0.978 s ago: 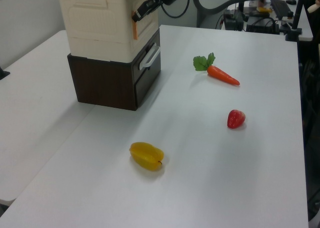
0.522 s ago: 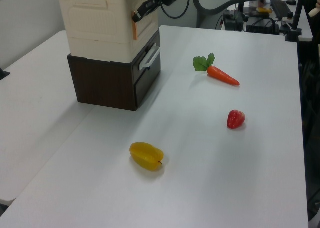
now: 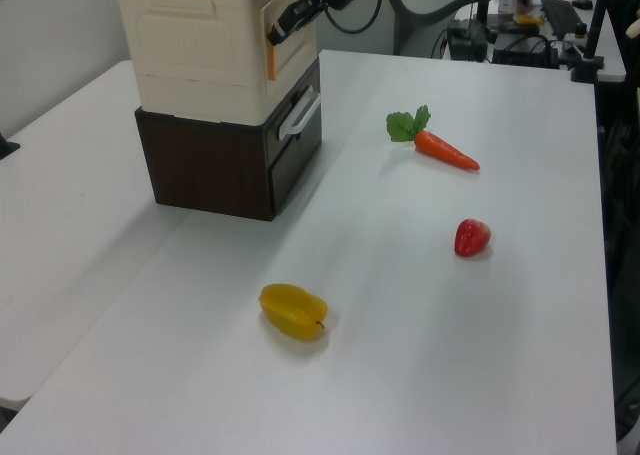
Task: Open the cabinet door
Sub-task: 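Pull the gripper outward and down to swing the door open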
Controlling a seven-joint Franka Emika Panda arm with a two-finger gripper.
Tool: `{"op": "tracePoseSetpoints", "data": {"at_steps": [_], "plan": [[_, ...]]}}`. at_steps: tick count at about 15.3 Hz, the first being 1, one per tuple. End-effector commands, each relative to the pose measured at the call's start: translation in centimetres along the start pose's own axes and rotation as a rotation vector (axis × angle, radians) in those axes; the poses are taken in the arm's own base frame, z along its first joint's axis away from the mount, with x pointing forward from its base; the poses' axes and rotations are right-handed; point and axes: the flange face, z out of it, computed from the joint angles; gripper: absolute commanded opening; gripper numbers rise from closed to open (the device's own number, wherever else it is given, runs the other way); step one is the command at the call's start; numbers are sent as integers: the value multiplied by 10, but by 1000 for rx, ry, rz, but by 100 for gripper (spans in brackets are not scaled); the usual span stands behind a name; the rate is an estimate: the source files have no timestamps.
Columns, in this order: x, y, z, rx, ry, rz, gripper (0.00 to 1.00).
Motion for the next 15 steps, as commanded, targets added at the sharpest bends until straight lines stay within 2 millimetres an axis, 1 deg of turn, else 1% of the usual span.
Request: {"op": "tracePoseSetpoints", "data": {"at_steps": [1,2,4,5,6,7,8,9,10,11,12,13,14,15], "plan": [[-14,19,-7,-16,-163,58,0],[-14,20,-11,-15,-176,64,0],[-14,29,-15,-26,-206,72,0],[-16,35,-16,-36,-243,72,0],[-16,45,-21,-43,-270,83,0],[-14,49,-25,-44,-282,88,0],[-14,52,-28,-46,-289,93,1],[-15,55,-31,-48,-306,94,4],[-17,65,-32,-59,-342,99,14],[-21,74,-32,-79,-385,98,32],[-25,80,-33,-106,-422,85,47],[-27,86,-37,-133,-452,74,52],[-29,94,-42,-161,-485,70,60],[-31,107,-49,-193,-518,69,69]]}}
